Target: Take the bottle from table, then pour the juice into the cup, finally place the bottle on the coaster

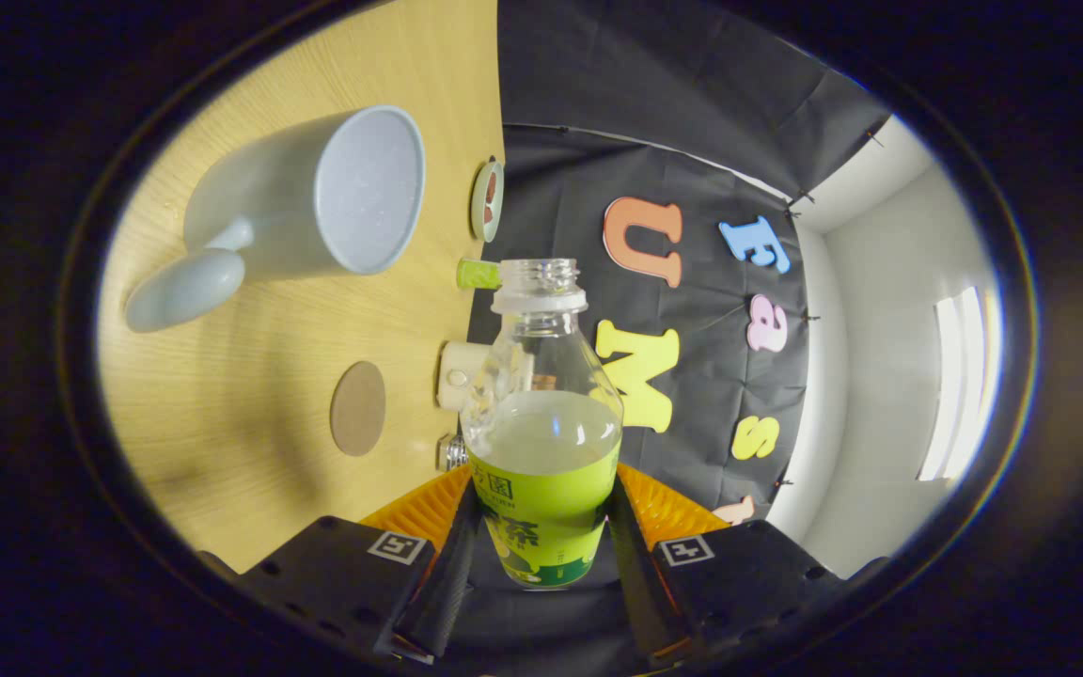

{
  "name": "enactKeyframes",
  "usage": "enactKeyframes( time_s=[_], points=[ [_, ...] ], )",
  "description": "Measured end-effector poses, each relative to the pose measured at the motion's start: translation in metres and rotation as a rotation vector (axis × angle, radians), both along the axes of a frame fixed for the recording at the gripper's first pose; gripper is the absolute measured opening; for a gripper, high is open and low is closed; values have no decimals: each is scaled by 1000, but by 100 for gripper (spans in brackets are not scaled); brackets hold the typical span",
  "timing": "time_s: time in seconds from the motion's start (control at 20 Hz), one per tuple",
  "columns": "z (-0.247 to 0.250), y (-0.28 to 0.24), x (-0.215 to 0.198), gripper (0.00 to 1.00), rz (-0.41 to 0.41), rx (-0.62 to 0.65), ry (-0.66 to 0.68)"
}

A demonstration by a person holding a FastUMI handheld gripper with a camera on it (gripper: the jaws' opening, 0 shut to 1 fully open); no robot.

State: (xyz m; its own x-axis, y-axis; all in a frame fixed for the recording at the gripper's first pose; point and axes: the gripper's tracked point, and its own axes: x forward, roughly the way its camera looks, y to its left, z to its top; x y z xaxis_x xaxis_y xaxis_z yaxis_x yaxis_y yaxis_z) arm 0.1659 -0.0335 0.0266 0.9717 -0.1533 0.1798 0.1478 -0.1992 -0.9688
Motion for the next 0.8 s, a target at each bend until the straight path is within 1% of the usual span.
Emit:
enactKeyframes(
  time_s=[0.4, 0.8],
  points=[
    [4, 12, -6, 75, 6, -87, 2],
    [22, 12, -1, 75, 9, -114, -26]
  ],
)
